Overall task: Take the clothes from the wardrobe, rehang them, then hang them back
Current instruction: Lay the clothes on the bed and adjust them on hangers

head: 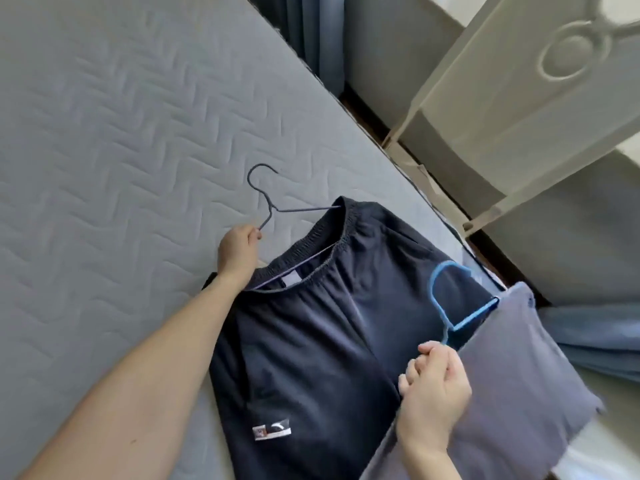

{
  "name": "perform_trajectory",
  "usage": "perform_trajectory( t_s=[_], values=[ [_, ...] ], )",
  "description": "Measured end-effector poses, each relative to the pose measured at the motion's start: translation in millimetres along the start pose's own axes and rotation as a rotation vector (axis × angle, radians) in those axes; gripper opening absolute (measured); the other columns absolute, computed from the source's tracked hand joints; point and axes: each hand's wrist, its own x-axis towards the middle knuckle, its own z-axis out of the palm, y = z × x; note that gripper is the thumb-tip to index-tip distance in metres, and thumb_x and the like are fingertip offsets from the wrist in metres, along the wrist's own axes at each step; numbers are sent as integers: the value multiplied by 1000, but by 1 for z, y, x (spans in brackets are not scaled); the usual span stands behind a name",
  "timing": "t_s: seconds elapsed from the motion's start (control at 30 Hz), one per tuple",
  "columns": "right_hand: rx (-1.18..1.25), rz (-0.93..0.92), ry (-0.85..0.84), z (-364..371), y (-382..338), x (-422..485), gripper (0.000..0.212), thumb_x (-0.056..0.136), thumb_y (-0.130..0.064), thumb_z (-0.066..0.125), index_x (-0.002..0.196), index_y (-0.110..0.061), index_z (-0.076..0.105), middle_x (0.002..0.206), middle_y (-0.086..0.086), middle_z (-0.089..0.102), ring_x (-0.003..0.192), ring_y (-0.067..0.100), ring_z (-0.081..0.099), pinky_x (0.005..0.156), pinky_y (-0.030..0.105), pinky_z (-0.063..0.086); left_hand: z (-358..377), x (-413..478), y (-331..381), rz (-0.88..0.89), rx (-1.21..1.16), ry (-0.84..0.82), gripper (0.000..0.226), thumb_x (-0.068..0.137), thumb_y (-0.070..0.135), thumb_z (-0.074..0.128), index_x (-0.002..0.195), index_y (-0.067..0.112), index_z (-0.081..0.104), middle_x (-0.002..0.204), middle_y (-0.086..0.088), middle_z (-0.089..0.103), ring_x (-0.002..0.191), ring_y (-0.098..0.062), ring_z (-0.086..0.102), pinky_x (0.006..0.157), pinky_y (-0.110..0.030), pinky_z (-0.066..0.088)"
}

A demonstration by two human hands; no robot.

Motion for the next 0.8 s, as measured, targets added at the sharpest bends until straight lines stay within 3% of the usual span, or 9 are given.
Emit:
perform_trajectory(
  t_s=[0.07, 0.23, 0.33, 0.4, 0.47, 0.53, 0.63, 0.7, 0.8],
  values=[
    [-36, 5, -15, 27, 38, 12, 27, 96, -4, 36, 72, -11, 44, 45, -11, 27, 39, 6, 22, 36, 17, 19, 19, 13, -24, 64, 58, 0, 27, 95, 14, 48, 91, 1, 72, 98, -16, 66, 95, -34, 59, 71, -32, 34],
    [-224, -23, -10, 46, 126, 49, 28, 96, -14, 37, 70, -18, 48, 46, -10, 33, 43, 9, 30, 42, 25, 30, 44, 19, -53, 181, 81, 136, 19, 88, 16, 61, 89, 4, 75, 85, -14, 65, 85, -31, 60, 71, -32, 38],
    [-418, -89, -13, 42, 155, 63, 26, 91, -34, 36, 71, -25, 51, 48, -7, 46, 49, 24, 44, 53, 47, 46, 47, 18, -55, 189, 63, 173, 15, 84, 16, 66, 87, 6, 77, 83, -11, 67, 81, -27, 61, 70, -26, 38],
    [-520, -116, 4, 43, 162, 67, 26, 88, -37, 33, 72, -27, 51, 58, 2, 55, 59, 35, 53, 65, 56, 49, 46, 18, -53, 197, 79, 157, 14, 83, 15, 67, 87, 6, 77, 85, -11, 69, 83, -28, 62, 70, -26, 38],
    [-560, -100, 1, 45, 160, 67, 25, 86, -36, 31, 72, -28, 50, 60, 5, 57, 62, 37, 55, 67, 54, 49, 41, 20, -49, 186, 102, 94, 15, 85, 14, 65, 90, 5, 76, 90, -12, 69, 87, -30, 63, 72, -29, 41],
    [-492, -40, -43, 46, 148, 64, 25, 86, -36, 34, 70, -29, 51, 53, -4, 52, 56, 32, 50, 62, 52, 49, 30, 22, -40, 138, 128, -21, 17, 87, 15, 62, 96, 5, 74, 98, -11, 69, 92, -29, 63, 76, -31, 44],
    [-276, 19, -69, 39, 110, 46, 29, 94, -21, 37, 67, -24, 48, 43, -11, 37, 43, 13, 34, 45, 29, 35, 8, 15, -23, 26, 122, -172, 31, 87, 17, 64, 116, 5, 66, 112, -12, 64, 102, -29, 62, 87, -33, 46],
    [-119, 23, -83, 27, 65, 26, 30, 99, -8, 33, 72, -13, 44, 43, -14, 29, 37, 5, 25, 38, 17, 22, -11, -6, -5, 4, 93, -152, 37, 89, 20, 61, 124, 6, 60, 116, -11, 63, 107, -28, 59, 91, -34, 45],
    [-8, 5, -84, -16, 4, -4, 31, 100, -3, 32, 71, -5, 42, 42, -13, 24, 34, 3, 18, 39, 12, 15, -43, -67, 31, 91, -8, -98, 31, 92, 18, 54, 120, 7, 62, 115, -9, 64, 106, -27, 61, 92, -36, 48]
  ],
)
